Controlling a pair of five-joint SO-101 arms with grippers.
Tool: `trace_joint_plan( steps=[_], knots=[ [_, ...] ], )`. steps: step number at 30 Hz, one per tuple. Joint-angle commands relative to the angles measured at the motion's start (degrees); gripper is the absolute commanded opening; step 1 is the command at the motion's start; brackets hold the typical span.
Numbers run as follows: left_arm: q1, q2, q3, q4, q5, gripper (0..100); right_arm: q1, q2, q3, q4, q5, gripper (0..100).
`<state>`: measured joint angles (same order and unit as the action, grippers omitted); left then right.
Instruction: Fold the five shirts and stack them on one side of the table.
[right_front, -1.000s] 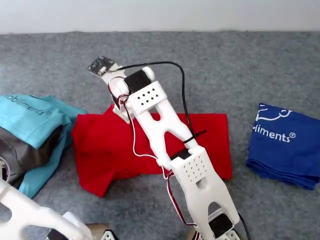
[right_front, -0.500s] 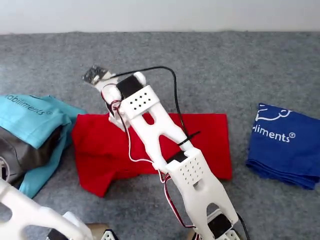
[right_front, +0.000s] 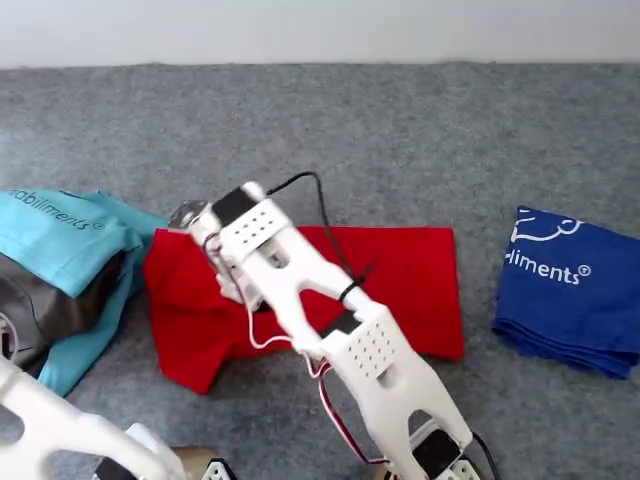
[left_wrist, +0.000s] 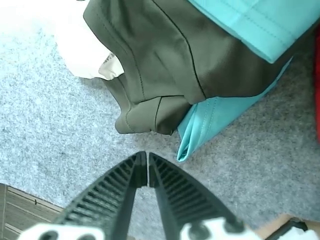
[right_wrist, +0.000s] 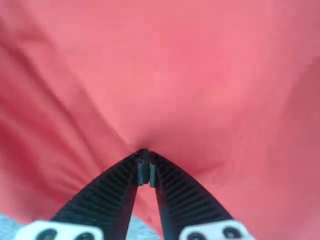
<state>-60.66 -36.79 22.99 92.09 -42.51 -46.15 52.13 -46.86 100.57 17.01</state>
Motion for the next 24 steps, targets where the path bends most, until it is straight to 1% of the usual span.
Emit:
trace_joint_plan(
  steps=[1,5,9,14,19,21,24],
  knots=[
    [0.00,-0.88,-0.40,-1.05,-0.44,2,-1.71,-1.45,0.09,2.42,-0.44,1.0],
    [0.00,-0.88,-0.40,-1.05,-0.44,2,-1.89,-1.63,0.26,2.42,-0.18,1.0],
    [0.00,-0.88,-0.40,-1.05,-0.44,2,-0.84,-7.60,0.00,1.71,-0.09,1.0],
    [0.00,-0.79,-0.31,-1.05,-0.44,2,-0.66,-11.47,0.00,-7.43,-0.53,1.3],
    [0.09,-0.79,-0.31,-1.05,-0.44,2,-3.74,-6.46,0.09,-18.07,-0.53,1.1],
    [0.00,-0.88,-0.31,-1.05,-0.44,2,-5.23,-3.74,0.09,-20.62,-0.53,1.0],
    [0.00,-1.14,-0.31,-0.97,-0.44,2,-8.04,-1.54,0.00,-21.32,-0.53,1.0]
  ],
)
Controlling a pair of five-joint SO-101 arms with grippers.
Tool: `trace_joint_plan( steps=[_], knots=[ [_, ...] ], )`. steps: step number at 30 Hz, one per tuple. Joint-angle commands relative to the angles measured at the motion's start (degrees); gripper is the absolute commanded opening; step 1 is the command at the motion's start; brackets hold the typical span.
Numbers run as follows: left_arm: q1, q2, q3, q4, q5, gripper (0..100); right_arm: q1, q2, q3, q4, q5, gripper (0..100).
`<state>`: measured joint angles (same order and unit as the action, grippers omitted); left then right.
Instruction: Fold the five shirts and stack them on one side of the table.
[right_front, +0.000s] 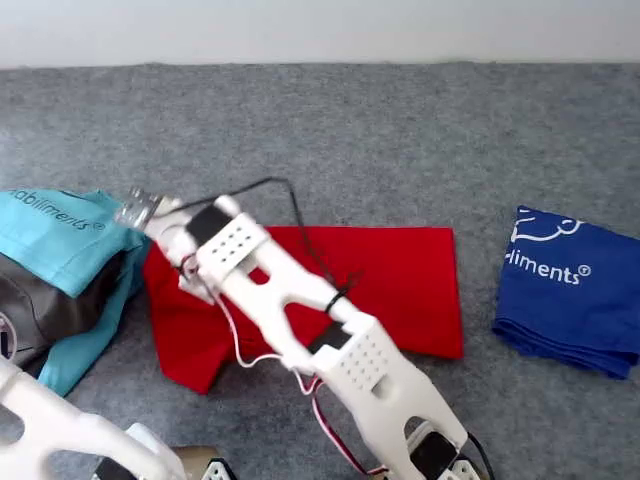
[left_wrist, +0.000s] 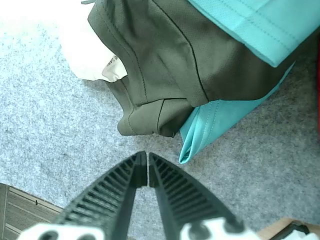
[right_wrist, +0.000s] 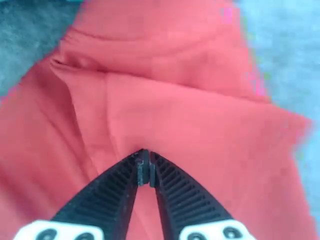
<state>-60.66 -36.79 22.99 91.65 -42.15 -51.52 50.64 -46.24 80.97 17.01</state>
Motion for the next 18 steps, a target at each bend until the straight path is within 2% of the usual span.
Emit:
trace_joint_plan(
  steps=[1,5,16,18],
  knots=[
    [0.00,-1.14,-0.31,-0.53,-0.79,2,-3.56,0.04,-0.62,-1.54,-0.53,1.0],
    [0.00,-0.88,-0.31,-0.35,-0.79,2,-5.41,-0.40,-1.14,-1.10,-0.53,1.0],
    [-0.09,-1.05,-0.31,-0.35,-0.79,2,-0.92,-5.49,-14.86,22.37,-0.53,1.0],
    [-0.09,-0.97,-0.31,-0.53,-0.79,2,-0.04,-6.55,-13.19,22.20,-1.41,1.0]
  ],
)
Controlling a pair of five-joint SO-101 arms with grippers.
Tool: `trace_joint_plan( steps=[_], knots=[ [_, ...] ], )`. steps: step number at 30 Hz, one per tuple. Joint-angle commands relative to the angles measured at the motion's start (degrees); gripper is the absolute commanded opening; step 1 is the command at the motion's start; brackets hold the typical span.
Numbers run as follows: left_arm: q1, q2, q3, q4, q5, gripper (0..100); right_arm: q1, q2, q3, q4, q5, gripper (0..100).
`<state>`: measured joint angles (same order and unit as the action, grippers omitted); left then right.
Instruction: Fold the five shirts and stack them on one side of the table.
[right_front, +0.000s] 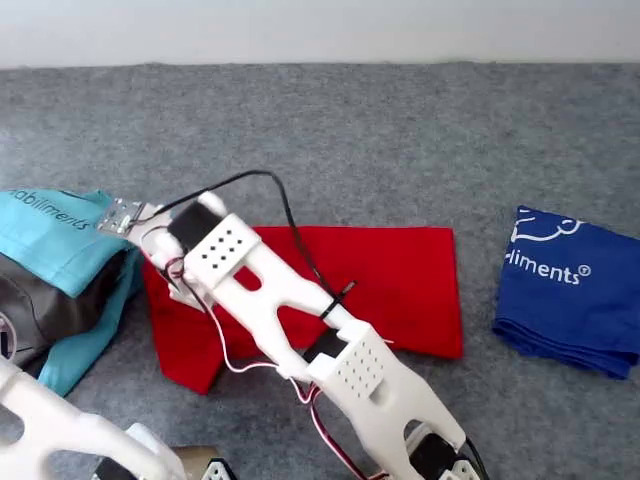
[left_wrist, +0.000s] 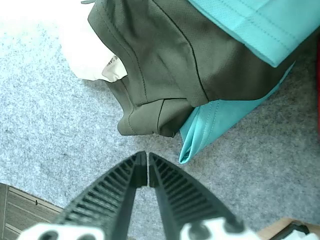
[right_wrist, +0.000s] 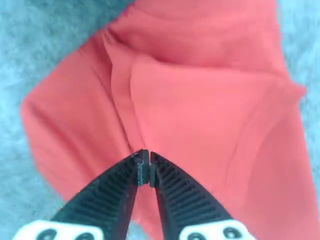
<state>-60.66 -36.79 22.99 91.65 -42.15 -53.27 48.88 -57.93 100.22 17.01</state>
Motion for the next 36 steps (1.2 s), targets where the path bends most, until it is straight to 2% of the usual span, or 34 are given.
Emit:
trace_joint_plan(
  steps=[1,8,13,15,23,26,36],
  knots=[
    [-0.09,-0.88,-0.31,-0.53,-0.79,2,2.15,-6.11,-0.09,2.86,-2.55,1.1],
    [-0.18,-0.88,-0.31,-0.53,-0.79,2,1.36,-16.31,17.93,2.77,-3.08,2.8],
    [0.00,-0.88,-0.31,-0.53,-0.79,2,-0.48,-22.37,23.03,2.68,-3.16,21.4],
    [0.00,-0.88,-0.31,-0.53,-0.79,2,-2.86,-23.60,24.35,2.77,-3.16,25.1],
    [0.00,-1.05,-0.31,-0.35,-0.79,2,-10.07,-22.99,29.45,2.68,-2.81,18.1],
    [0.00,-1.05,-0.31,-0.26,-0.79,2,-10.42,-21.23,29.54,2.59,-2.55,18.0],
    [0.00,-1.23,-0.31,-0.18,-0.79,2,-10.33,-10.51,29.36,0.04,6.15,18.0]
  ],
)
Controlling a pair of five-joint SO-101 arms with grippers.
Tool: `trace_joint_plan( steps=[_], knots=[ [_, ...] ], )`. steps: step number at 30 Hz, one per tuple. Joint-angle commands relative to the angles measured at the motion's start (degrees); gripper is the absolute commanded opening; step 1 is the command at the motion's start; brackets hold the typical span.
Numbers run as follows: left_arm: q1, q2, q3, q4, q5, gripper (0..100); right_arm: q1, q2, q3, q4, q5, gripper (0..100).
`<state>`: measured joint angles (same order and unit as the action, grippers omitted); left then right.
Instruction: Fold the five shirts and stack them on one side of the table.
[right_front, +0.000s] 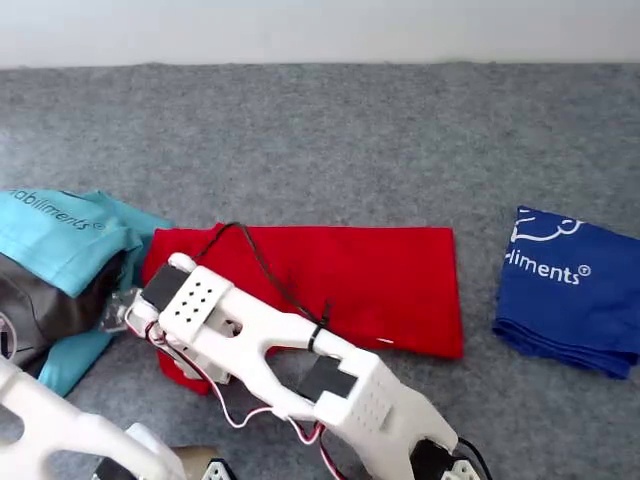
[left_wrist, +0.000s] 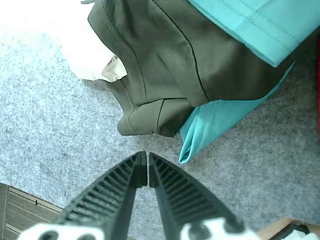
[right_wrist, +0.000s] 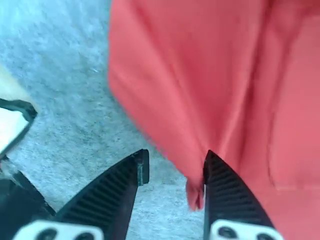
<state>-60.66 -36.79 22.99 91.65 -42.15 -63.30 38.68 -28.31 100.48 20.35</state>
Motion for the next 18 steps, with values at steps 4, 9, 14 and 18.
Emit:
trace_joint_plan(
  steps=[4,9,14,18],
  knots=[
    [-0.09,-1.23,-0.31,-0.18,-0.79,2,-0.40,-0.13,-0.26,-2.59,6.07,18.0],
    [-0.09,-1.23,-0.31,-0.18,-0.79,2,-0.40,-0.31,-1.05,-4.97,6.15,17.9],
    [-0.09,-1.23,-0.31,-0.18,-0.79,2,-0.31,-0.22,-5.89,-4.44,4.31,14.8],
    [-0.09,-0.97,-0.31,-0.18,-0.79,2,-0.40,-0.22,-7.56,-4.97,4.40,11.6]
  ],
)
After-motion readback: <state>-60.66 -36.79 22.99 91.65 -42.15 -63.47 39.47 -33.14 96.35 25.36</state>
